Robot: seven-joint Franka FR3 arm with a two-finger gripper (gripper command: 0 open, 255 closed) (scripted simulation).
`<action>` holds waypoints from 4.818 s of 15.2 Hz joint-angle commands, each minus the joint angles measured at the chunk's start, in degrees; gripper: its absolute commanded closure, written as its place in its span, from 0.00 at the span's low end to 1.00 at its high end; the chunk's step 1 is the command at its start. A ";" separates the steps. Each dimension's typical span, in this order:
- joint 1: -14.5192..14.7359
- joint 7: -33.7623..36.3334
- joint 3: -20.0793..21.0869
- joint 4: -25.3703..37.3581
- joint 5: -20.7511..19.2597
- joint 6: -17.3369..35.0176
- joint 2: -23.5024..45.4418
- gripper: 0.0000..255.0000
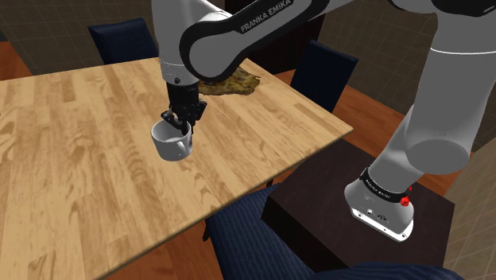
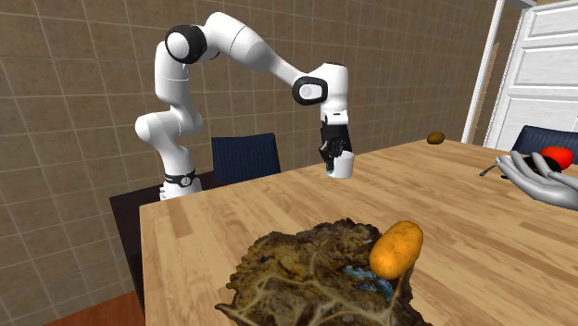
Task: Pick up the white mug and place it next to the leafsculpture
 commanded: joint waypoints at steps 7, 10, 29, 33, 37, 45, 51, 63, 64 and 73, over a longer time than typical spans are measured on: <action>-0.43 -0.82 0.61 3.06 1.57 -5.44 -2.66 1.00; -0.54 -1.06 0.77 4.42 2.03 -7.50 -3.46 1.00; -3.76 -8.12 -1.86 20.95 1.04 -19.32 1.66 1.00; -4.92 -11.58 -3.43 29.10 -0.40 -22.35 7.10 1.00; -5.46 -14.23 -4.66 36.35 -1.58 -24.68 12.19 1.00; -6.07 -14.11 -4.85 30.31 -1.73 -18.58 12.33 1.00; -6.29 -13.94 -5.08 26.77 -2.07 -14.38 13.06 1.00; -6.27 -13.45 -5.78 21.79 -3.17 -6.88 15.75 1.00; -6.27 -13.45 -5.78 21.79 -3.17 -6.88 15.74 1.00; -6.27 -13.45 -5.78 21.80 -3.17 -6.88 15.75 0.00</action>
